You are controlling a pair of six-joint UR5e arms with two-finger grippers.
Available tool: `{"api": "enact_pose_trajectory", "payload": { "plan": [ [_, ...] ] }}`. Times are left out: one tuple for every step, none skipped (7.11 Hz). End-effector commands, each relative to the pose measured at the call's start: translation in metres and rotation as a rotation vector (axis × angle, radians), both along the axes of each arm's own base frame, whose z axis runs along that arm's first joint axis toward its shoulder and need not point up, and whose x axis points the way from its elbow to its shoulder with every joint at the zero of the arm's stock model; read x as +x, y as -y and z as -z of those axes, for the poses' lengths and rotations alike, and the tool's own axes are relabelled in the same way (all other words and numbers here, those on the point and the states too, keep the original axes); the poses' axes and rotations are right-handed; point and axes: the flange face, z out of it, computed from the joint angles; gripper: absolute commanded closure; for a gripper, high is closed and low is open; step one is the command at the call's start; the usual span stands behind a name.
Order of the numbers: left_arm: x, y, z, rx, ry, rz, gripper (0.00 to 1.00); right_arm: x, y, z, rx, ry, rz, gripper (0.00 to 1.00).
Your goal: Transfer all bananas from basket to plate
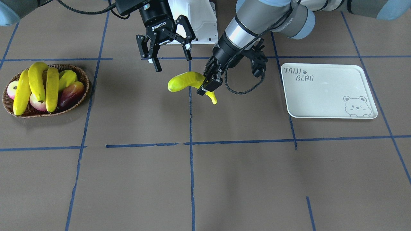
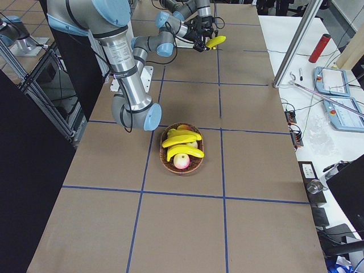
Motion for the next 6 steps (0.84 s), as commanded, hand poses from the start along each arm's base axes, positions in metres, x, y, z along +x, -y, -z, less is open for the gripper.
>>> {"api": "enact_pose_trajectory", "payload": {
  "plan": [
    [-0.052,0.028,-0.07,0.148,0.105,-0.113,1.0,0.037,-0.024,0.0,-0.028,-0.052,0.134,0.0],
    [-0.078,0.027,-0.114,0.243,0.151,-0.188,1.0,0.052,-0.027,0.0,-0.054,-0.103,0.159,0.0],
    [-0.102,0.02,-0.156,0.348,0.219,-0.227,1.0,0.067,-0.021,-0.003,-0.085,-0.146,0.185,0.0],
    [-0.132,0.002,-0.21,0.472,0.308,-0.288,1.0,0.081,-0.004,-0.019,-0.15,-0.192,0.241,0.0],
    [-0.175,-0.023,-0.264,0.597,0.398,-0.361,1.0,0.092,0.008,-0.045,-0.198,-0.264,0.301,0.0],
    [-0.212,-0.044,-0.32,0.713,0.527,-0.436,1.0,0.103,0.015,-0.072,-0.232,-0.314,0.36,0.0]
  ]
}}
